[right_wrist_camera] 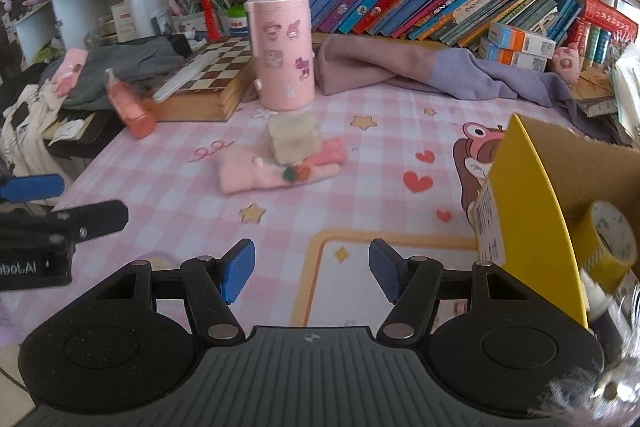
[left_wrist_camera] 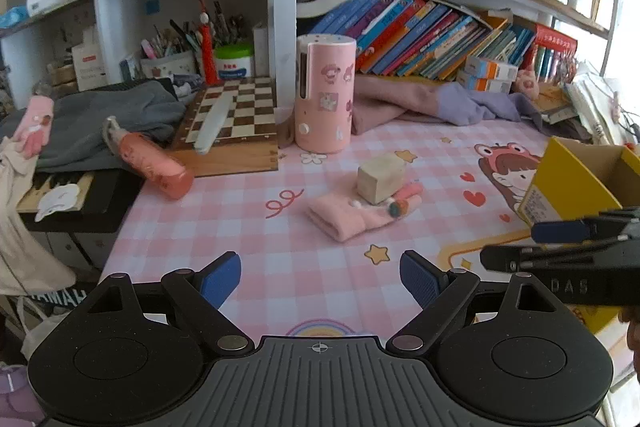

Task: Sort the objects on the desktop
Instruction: 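Grasp the beige cube with the right tool while the left grasps the pink glove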

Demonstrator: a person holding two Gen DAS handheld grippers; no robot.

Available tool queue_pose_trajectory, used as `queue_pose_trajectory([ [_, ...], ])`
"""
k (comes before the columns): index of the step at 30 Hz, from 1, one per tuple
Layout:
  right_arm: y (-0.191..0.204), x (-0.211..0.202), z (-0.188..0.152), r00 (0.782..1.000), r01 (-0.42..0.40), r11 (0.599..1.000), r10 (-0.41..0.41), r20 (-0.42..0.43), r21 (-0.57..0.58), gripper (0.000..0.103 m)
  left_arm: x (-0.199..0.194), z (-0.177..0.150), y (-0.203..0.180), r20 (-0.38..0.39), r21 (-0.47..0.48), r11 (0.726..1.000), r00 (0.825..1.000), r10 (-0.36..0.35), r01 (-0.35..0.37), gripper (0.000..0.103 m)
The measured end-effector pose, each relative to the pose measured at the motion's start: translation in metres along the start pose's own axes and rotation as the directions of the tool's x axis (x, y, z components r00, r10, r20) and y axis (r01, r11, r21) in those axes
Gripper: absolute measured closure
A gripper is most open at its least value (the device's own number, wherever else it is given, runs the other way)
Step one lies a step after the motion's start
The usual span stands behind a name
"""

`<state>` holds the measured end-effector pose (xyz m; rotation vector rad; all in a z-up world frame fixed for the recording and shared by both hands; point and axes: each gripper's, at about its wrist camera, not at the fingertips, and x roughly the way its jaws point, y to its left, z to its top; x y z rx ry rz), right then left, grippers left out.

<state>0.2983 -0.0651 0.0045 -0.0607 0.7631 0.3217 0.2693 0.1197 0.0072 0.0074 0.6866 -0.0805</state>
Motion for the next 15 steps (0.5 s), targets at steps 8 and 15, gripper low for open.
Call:
queue_pose_trajectory([
  [8, -0.014, 0.042, 0.038, 1.000, -0.015, 1.000, 0.015, -0.023, 0.010, 0.042, 0.043, 0.015, -0.004, -0.054, 0.030, 1.000, 0.999, -0.001, 0.003, 0.014],
  [15, -0.021, 0.081, 0.069, 0.998, -0.048, 0.999, 0.047, -0.041, -0.023, 0.042, 0.072, 0.023, -0.008, -0.092, 0.041, 0.999, 0.996, 0.004, -0.001, 0.014],
])
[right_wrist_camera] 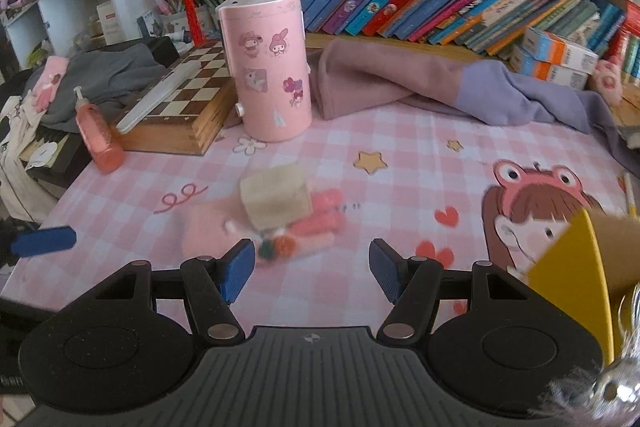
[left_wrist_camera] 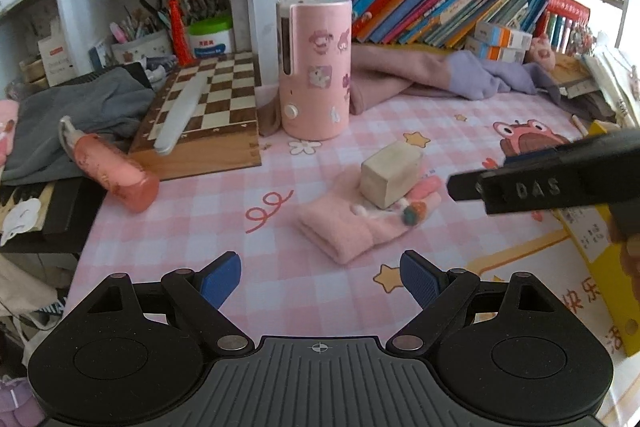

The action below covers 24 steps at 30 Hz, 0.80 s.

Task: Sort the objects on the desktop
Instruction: 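Grasp the beige cube with the right tool while the left grasps the pink glove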

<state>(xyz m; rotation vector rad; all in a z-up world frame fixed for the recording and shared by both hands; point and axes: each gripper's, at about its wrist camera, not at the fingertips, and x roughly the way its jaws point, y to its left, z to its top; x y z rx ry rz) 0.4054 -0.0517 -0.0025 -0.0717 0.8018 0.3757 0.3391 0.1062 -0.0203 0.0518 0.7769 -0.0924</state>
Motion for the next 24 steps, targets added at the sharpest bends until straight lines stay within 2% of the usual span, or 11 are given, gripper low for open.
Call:
queue_pose_trajectory([
  [9, -0.002, 0.044, 0.029, 0.998, -0.050, 0.997, 0.049, -0.028, -0.058, 0.042, 0.036, 0.012, -0.004, -0.036, 0.008, 1.000, 0.999, 0.004, -0.004, 0.014],
  [15, 0.004, 0.069, 0.037, 0.993, -0.103, 0.991, 0.097, -0.066, -0.088, 0.041, 0.051, 0.017, -0.008, -0.055, 0.020, 1.000, 0.998, 0.004, -0.003, 0.014],
  [24, 0.017, 0.084, 0.045, 0.978, -0.191, 0.975, 0.179, -0.104, -0.116, 0.038, 0.059, 0.018, -0.009, -0.079, 0.020, 1.000, 0.997, 0.008, -0.007, 0.014],
])
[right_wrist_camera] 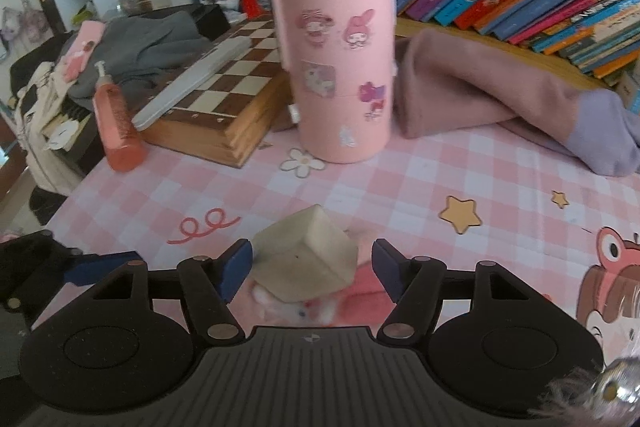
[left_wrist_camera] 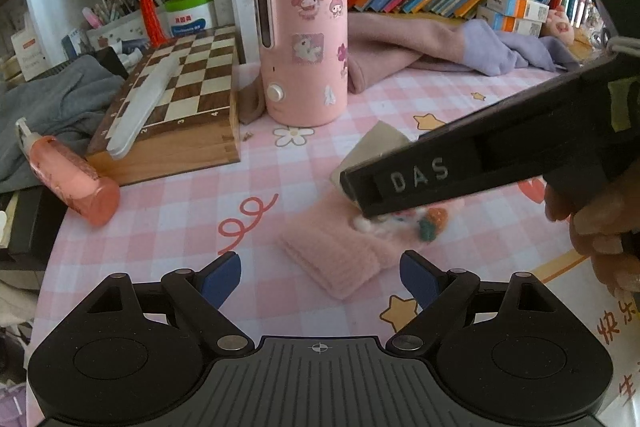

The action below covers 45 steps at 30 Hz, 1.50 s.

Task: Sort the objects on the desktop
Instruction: 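Grasp the beige cube with the right tool while the left grasps the pink glove, then lift the beige cube and pink glove and carry both toward the yellow box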

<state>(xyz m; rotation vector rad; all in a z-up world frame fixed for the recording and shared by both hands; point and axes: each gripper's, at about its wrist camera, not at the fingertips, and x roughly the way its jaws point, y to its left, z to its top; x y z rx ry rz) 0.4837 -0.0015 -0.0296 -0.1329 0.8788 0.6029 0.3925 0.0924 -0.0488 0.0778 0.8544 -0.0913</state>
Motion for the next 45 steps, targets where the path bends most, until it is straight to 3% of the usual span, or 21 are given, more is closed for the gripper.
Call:
queue_pose_trajectory([
  [8, -0.005, 0.015, -0.004, 0.998, 0.001, 1.000, 0.001, -0.058, 0.026, 0.038, 0.002, 0.001, 0.002, -0.007, -0.008, 1.000, 1.000, 0.011, -0.011, 0.014],
  [10, -0.006, 0.016, -0.006, 0.998, 0.012, 1.000, -0.011, -0.063, 0.018, 0.040, 0.003, 0.002, 0.002, -0.006, -0.012, 1.000, 1.000, 0.011, -0.011, 0.014],
  [12, -0.008, 0.016, -0.008, 0.998, 0.018, 1.000, -0.017, -0.064, 0.023, 0.051, 0.005, 0.003, 0.001, -0.004, -0.011, 1.000, 1.000, 0.008, -0.008, 0.014],
  [15, -0.013, 0.004, -0.008, 1.000, 0.023, 0.999, -0.023, -0.012, 0.040, 0.056, 0.009, 0.006, -0.001, 0.003, -0.001, 1.000, 1.000, 0.001, -0.001, 0.014],
  [19, -0.023, -0.023, -0.009, 0.992, 0.099, 0.993, -0.104, 0.079, 0.065, 0.056, 0.019, 0.010, -0.004, 0.007, -0.002, 1.000, 1.000, 0.002, -0.002, 0.014],
  [30, -0.053, -0.058, -0.035, 0.980, 0.177, 0.966, -0.190, 0.051, 0.189, 0.056, 0.043, 0.013, 0.000, -0.032, -0.074, 0.996, 0.998, -0.057, 0.054, 0.016],
  [32, -0.052, -0.061, -0.038, 0.979, 0.182, 0.963, -0.195, 0.050, 0.197, 0.056, 0.042, 0.013, 0.001, -0.022, -0.087, 0.995, 0.998, -0.052, 0.050, 0.024],
  [33, -0.052, -0.062, -0.040, 0.979, 0.183, 0.962, -0.197, 0.049, 0.201, 0.056, 0.040, 0.013, 0.001, -0.014, -0.084, 0.996, 0.999, -0.044, 0.043, 0.036],
  [35, -0.051, -0.063, -0.043, 0.979, 0.184, 0.961, -0.197, 0.046, 0.208, 0.056, 0.038, 0.012, 0.002, -0.007, -0.100, 0.994, 0.999, -0.042, 0.041, 0.048],
  [37, -0.050, -0.065, -0.046, 0.980, 0.181, 0.961, -0.195, 0.043, 0.211, 0.056, 0.034, 0.012, 0.005, -0.004, -0.123, 0.991, 0.998, -0.057, 0.056, 0.071],
  [39, -0.048, -0.068, -0.049, 0.980, 0.181, 0.961, -0.194, 0.043, 0.211, 0.056, 0.029, 0.011, 0.003, 0.001, -0.121, 0.990, 0.997, -0.073, 0.072, 0.081],
  [45, -0.044, -0.074, -0.055, 0.980, 0.179, 0.960, -0.193, 0.047, 0.217, 0.056, -0.002, 0.011, 0.002, 0.083, -0.137, 0.987, 0.994, -0.076, 0.087, 0.084],
])
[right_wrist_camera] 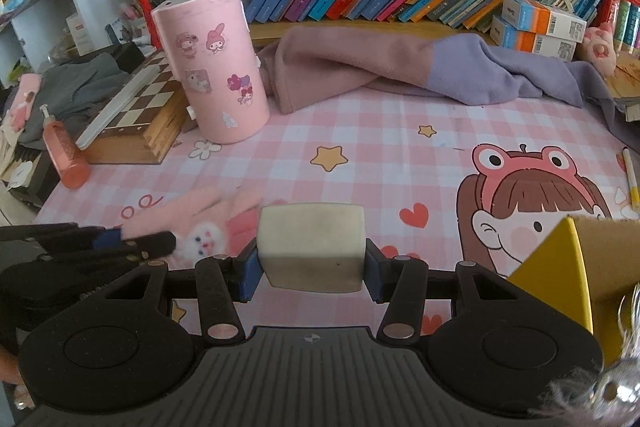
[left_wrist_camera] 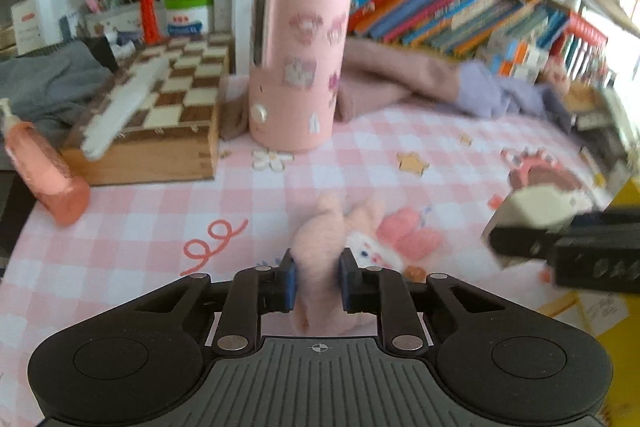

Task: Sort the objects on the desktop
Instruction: 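Lift the beige cube and pink glove and carry both toward the yellow box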

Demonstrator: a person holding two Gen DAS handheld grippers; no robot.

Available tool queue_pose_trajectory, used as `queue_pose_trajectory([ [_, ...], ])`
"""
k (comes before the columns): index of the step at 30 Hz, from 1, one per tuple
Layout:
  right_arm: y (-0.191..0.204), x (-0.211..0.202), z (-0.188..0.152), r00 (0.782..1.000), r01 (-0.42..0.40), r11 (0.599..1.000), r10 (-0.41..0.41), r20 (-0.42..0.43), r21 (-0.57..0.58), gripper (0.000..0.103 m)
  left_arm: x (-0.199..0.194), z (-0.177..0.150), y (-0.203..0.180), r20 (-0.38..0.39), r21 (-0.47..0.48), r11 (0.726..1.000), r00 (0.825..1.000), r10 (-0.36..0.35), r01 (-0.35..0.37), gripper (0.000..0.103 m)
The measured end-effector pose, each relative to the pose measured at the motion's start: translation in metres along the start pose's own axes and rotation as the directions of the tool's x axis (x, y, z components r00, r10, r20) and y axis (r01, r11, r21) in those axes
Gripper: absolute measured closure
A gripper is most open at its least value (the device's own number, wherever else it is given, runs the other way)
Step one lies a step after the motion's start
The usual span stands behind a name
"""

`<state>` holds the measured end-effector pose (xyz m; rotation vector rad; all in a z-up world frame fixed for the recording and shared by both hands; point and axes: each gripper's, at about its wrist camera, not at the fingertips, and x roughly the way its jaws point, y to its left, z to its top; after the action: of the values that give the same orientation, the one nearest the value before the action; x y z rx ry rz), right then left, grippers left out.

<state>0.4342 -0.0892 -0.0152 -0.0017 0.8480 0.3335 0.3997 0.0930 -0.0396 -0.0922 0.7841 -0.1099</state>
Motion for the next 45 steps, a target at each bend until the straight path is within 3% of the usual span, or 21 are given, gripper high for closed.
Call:
queue_pose_trajectory([
  [13, 0.021, -0.040, -0.017, 0.998, -0.042, 0.999, 0.043, 0.043, -0.029, 0.056, -0.082, -0.006, 0.012, 0.119, -0.078, 0.997, 0.993, 0.012, -0.003, 0.084],
  [29, 0.048, -0.105, -0.052, 0.994, -0.050, 0.997, 0.054, 0.093, -0.051, 0.056, -0.163, -0.039, 0.018, 0.202, -0.133, 0.989, 0.979, -0.041, 0.068, 0.084],
  [45, 0.082, -0.167, -0.118, 0.994, -0.040, 0.998, 0.045, 0.101, -0.048, 0.057, -0.235, -0.099, 0.027, 0.210, -0.141, 0.984, 0.975, -0.077, 0.109, 0.084],
])
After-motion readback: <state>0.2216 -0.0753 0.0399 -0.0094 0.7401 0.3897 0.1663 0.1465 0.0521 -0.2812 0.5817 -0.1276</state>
